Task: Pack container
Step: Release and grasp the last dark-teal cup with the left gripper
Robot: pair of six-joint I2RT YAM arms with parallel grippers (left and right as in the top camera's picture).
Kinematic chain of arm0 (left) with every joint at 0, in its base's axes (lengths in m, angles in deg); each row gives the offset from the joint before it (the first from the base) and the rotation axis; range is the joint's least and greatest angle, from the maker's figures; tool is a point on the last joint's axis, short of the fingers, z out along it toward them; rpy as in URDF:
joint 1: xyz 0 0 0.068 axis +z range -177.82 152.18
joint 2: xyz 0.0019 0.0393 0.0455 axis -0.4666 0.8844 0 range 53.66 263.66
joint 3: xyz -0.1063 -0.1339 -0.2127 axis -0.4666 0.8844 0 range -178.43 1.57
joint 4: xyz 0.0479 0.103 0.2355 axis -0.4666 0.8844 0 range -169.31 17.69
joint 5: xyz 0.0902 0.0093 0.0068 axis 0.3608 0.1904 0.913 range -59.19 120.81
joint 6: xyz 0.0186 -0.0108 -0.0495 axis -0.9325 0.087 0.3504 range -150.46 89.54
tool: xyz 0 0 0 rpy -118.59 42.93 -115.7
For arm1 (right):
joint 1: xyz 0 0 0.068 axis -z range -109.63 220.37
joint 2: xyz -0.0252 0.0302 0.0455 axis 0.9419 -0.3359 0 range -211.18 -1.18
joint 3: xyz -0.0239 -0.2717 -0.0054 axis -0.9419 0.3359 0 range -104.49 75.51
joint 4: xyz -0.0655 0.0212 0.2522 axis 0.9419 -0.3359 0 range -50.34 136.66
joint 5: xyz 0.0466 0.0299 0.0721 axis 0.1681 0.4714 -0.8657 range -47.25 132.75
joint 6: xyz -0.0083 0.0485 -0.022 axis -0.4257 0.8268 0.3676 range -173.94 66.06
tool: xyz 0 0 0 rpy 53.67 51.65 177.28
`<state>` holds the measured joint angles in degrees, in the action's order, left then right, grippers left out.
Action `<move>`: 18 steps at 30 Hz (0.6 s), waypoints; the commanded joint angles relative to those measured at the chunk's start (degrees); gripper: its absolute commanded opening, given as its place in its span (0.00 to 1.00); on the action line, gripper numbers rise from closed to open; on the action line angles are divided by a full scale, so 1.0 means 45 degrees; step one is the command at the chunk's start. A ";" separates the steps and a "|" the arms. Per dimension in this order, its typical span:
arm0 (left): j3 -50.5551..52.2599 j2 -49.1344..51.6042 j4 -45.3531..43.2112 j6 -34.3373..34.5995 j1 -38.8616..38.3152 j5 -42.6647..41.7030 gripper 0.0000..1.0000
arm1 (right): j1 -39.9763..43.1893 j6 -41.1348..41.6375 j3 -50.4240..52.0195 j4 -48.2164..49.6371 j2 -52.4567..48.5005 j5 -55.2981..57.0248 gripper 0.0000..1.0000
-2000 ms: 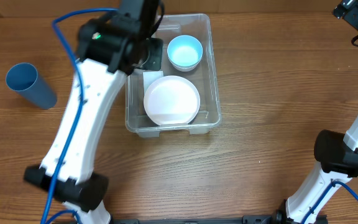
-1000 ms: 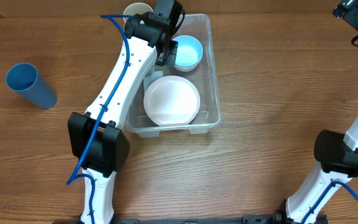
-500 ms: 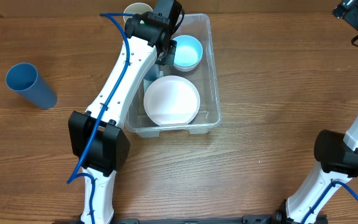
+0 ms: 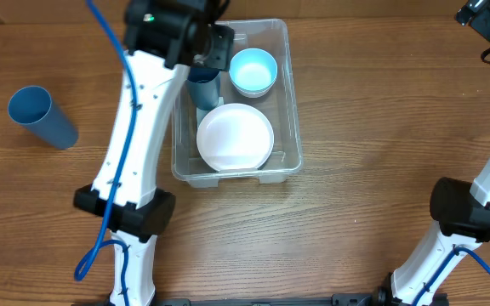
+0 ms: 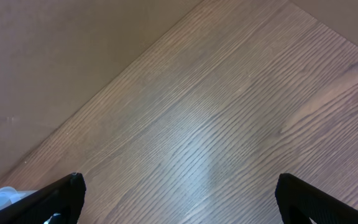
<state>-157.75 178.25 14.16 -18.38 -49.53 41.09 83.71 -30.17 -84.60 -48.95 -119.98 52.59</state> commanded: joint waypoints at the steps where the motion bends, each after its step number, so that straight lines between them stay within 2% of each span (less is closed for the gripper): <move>1: -0.0631 -0.0792 0.0743 0.0389 0.0865 0.1137 0.74 | -0.0019 0.0063 -0.0083 0.0024 0.0024 0.0097 1.00; 2: -0.0602 -0.0894 0.0738 0.0563 0.1632 0.0923 0.77 | -0.0019 0.0063 -0.0083 0.0024 0.0024 0.0097 1.00; 6: -0.0049 -0.0894 0.0738 0.1258 0.4347 -0.0515 0.78 | -0.0019 0.0063 -0.0083 0.0024 0.0024 0.0097 1.00; 8: 0.0874 -0.0879 0.0719 0.1515 0.5629 -0.0389 0.81 | -0.0019 0.0063 -0.0083 0.0024 0.0024 0.0097 1.00; 12: 0.2807 -0.0879 -0.0097 0.1749 0.7130 0.0583 0.85 | -0.0019 0.0063 -0.0083 0.0024 0.0024 0.0097 1.00; 18: 0.6207 -0.0879 -0.2637 0.1753 0.8597 0.0403 0.89 | -0.0019 0.0063 -0.0083 0.0024 0.0024 0.0097 1.00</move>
<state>-134.32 175.06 5.29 -11.30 -13.01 42.88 83.74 -30.20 -84.60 -48.97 -119.98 52.59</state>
